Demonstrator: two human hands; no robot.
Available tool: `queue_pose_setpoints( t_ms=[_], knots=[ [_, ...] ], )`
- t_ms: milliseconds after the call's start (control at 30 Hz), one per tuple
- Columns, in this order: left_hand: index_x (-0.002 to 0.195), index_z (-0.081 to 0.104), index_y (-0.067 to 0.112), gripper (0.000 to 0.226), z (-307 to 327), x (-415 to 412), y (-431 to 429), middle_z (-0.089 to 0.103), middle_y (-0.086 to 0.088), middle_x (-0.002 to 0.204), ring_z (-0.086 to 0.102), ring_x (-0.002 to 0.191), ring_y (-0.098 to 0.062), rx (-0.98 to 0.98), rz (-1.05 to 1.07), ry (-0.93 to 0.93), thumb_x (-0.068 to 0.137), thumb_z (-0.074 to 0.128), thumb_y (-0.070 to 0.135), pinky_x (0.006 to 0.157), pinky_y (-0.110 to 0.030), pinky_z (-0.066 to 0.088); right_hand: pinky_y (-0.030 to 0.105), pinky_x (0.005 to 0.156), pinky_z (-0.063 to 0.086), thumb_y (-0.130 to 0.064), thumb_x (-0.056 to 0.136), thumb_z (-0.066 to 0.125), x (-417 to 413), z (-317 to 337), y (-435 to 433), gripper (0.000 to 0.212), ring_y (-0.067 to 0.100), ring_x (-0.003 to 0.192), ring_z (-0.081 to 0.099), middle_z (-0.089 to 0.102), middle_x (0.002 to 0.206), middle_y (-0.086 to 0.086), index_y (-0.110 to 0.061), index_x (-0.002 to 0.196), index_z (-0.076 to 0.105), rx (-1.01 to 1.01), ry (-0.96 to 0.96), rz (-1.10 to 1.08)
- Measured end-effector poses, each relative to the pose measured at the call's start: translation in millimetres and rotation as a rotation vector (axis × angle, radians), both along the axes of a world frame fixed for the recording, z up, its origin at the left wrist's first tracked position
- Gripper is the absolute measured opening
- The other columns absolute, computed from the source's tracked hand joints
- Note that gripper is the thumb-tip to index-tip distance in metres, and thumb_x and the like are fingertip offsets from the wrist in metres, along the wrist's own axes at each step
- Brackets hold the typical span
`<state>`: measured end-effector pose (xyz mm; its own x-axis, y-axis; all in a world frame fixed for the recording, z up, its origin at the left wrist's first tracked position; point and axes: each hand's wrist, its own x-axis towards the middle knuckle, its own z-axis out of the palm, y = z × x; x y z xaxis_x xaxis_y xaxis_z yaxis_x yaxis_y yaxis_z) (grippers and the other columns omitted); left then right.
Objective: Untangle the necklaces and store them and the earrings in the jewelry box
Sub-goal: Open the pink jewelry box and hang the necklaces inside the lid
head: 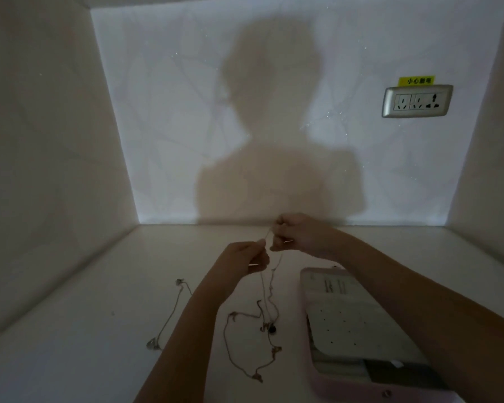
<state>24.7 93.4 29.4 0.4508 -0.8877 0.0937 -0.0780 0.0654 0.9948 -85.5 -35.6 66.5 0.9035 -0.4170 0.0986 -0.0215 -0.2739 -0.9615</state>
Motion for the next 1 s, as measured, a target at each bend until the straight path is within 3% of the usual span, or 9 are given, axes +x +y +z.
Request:
queue_pose_setpoints(
  t_ms=[67, 167, 300, 433, 567, 700, 833, 900, 1000],
  knots=[
    [0.065, 0.053, 0.01, 0.033, 5, 2, 1, 0.046, 0.002, 0.049, 0.049, 0.048, -0.011, -0.075, -0.005, 0.265, 0.097, 0.046, 0.019, 0.063, -0.028, 0.053, 0.031, 0.071, 0.055, -0.009, 0.095, 0.052, -5, 13, -1, 0.01, 0.011, 0.052, 0.045, 0.044, 0.061, 0.001, -0.007, 0.085, 0.053, 0.084, -0.009, -0.02],
    [0.066, 0.044, 0.013, 0.034, 9, 13, 6, 0.026, 0.007, 0.045, 0.025, 0.034, -0.005, -0.164, -0.025, 0.56, 0.098, 0.04, 0.02, 0.033, -0.015, 0.024, 0.021, 0.055, 0.043, -0.016, 0.09, 0.061, -20, 29, -10, 0.013, 0.006, 0.046, 0.037, 0.039, 0.055, -0.006, -0.004, 0.095, 0.064, -0.047, 0.083, -0.043],
    [0.065, 0.044, 0.013, 0.038, 9, 28, 14, 0.025, 0.007, 0.043, 0.022, 0.029, -0.004, -0.261, -0.076, 0.765, 0.1, 0.035, 0.024, 0.027, -0.016, 0.016, 0.02, 0.053, 0.038, -0.019, 0.092, 0.057, -44, 45, -22, 0.021, 0.007, 0.044, 0.034, 0.035, 0.049, -0.009, -0.002, 0.095, 0.069, -0.146, 0.18, -0.049],
    [0.066, 0.047, 0.013, 0.035, 7, 26, 14, 0.026, 0.007, 0.044, 0.023, 0.03, -0.004, -0.226, -0.129, 0.765, 0.097, 0.038, 0.025, 0.029, -0.016, 0.014, 0.018, 0.048, 0.042, -0.02, 0.088, 0.056, -60, 55, -24, 0.019, 0.006, 0.04, 0.034, 0.04, 0.051, -0.004, -0.003, 0.084, 0.064, 0.106, 0.099, -0.041],
    [0.069, 0.049, 0.012, 0.029, 8, 10, 9, 0.03, 0.005, 0.048, 0.026, 0.033, -0.004, -0.211, -0.129, 0.697, 0.095, 0.043, 0.024, 0.03, -0.015, 0.018, 0.019, 0.053, 0.052, -0.016, 0.078, 0.057, -74, 66, -19, 0.015, 0.006, 0.045, 0.052, 0.057, 0.057, -0.001, -0.003, 0.08, 0.064, 0.258, -0.055, -0.012],
    [0.072, 0.052, 0.01, 0.028, 4, -20, -5, 0.041, 0.002, 0.052, 0.038, 0.041, -0.007, -0.182, -0.114, 0.595, 0.096, 0.042, 0.021, 0.039, -0.016, 0.036, 0.021, 0.058, 0.055, -0.011, 0.083, 0.056, -84, 85, -15, 0.013, 0.007, 0.05, 0.056, 0.06, 0.062, 0.0, -0.004, 0.083, 0.067, 0.239, -0.16, -0.005],
    [0.084, 0.063, 0.006, 0.025, -8, -48, -14, 0.063, -0.005, 0.074, 0.063, 0.076, -0.017, -0.168, -0.152, 0.386, 0.097, 0.044, 0.017, 0.077, -0.028, 0.052, 0.019, 0.056, 0.05, -0.012, 0.09, 0.057, -95, 104, -11, 0.013, 0.008, 0.054, 0.046, 0.055, 0.062, -0.003, -0.006, 0.089, 0.068, 0.031, -0.094, -0.085],
    [0.095, 0.066, 0.013, 0.021, -14, -58, -17, 0.067, -0.001, 0.094, 0.063, 0.097, -0.016, -0.078, -0.12, 0.078, 0.096, 0.047, 0.02, 0.084, -0.021, 0.049, 0.018, 0.057, 0.047, -0.014, 0.089, 0.06, -100, 111, -10, 0.012, 0.009, 0.057, 0.043, 0.054, 0.062, -0.004, -0.007, 0.089, 0.07, -0.066, -0.068, -0.122],
    [0.114, 0.059, 0.024, 0.024, -30, -69, -26, 0.053, 0.004, 0.121, 0.047, 0.116, -0.012, 0.144, -0.06, -0.579, 0.094, 0.052, 0.034, 0.088, -0.013, 0.037, 0.018, 0.056, 0.044, -0.014, 0.088, 0.061, -106, 118, -10, 0.012, 0.011, 0.057, 0.039, 0.053, 0.06, -0.005, -0.008, 0.089, 0.071, -0.139, -0.049, -0.159]
  ],
)
